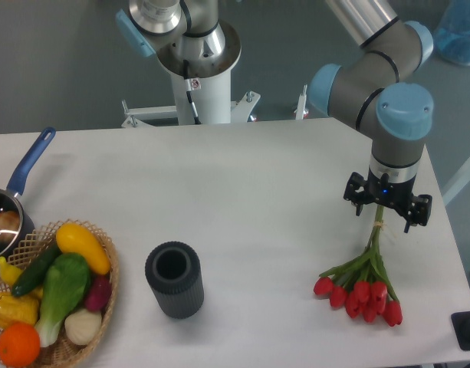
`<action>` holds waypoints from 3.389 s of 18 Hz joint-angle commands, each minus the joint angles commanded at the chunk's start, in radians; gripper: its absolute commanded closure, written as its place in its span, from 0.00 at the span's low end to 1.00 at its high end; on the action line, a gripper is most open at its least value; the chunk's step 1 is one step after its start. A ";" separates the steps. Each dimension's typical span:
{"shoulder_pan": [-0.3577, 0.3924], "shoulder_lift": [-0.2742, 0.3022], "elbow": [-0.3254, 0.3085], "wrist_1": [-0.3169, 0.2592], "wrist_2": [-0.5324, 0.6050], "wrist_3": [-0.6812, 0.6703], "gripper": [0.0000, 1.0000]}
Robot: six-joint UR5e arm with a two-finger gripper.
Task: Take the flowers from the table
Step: 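Lower the open gripper toward the stems of the red tulips, then descend further and close the gripper around the tulip stems, then lift the gripped tulip bunch up off the table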
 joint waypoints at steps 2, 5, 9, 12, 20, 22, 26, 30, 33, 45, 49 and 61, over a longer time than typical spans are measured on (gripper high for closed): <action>-0.002 0.000 0.000 0.000 0.000 -0.002 0.00; -0.006 -0.005 -0.008 0.003 -0.009 -0.003 0.00; -0.008 -0.005 -0.124 0.104 -0.061 -0.003 0.00; -0.015 -0.002 -0.187 0.124 -0.060 0.009 0.00; 0.018 -0.028 -0.169 0.130 -0.129 0.015 0.00; 0.032 -0.031 -0.149 0.129 -0.129 0.012 0.00; 0.071 -0.064 -0.088 0.130 -0.129 0.012 0.00; 0.066 -0.119 -0.043 0.159 -0.129 -0.023 0.00; 0.054 -0.169 -0.015 0.172 -0.136 -0.040 0.00; 0.023 -0.213 0.003 0.176 -0.233 -0.069 0.63; 0.021 -0.201 0.002 0.176 -0.226 -0.100 0.93; 0.020 -0.097 0.057 0.163 -0.135 -0.252 1.00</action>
